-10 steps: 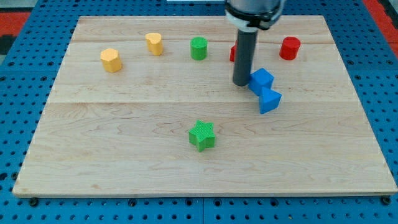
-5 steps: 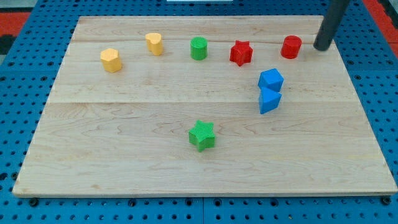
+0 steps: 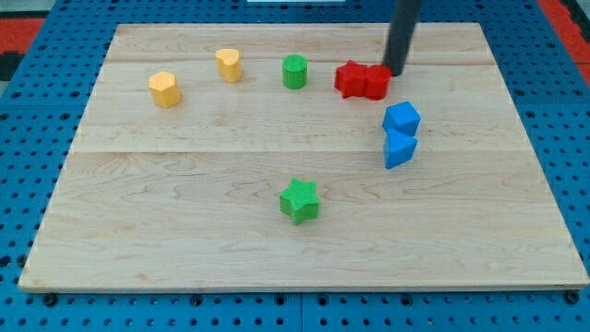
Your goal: Push the red circle to the center
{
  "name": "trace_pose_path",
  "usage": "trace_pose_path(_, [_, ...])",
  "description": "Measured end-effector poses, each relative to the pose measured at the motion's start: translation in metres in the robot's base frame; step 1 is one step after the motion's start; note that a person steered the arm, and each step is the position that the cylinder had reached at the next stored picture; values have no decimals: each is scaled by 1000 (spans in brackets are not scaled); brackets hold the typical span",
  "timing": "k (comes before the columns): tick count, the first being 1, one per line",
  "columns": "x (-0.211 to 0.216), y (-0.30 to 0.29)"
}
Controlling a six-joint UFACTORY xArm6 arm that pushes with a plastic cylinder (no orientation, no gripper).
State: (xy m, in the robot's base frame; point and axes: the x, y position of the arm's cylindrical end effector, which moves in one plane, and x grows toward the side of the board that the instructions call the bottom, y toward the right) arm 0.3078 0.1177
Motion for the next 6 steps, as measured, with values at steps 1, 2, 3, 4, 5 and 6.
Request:
trace_pose_path(1, [40, -26])
trace_pose_path(2, [44, -50])
trace_pose_path(3, [65, -47])
trace_pose_path(4, [80, -32])
trace_pose_path(5, [112, -55])
trace_pose_path(6, [113, -126])
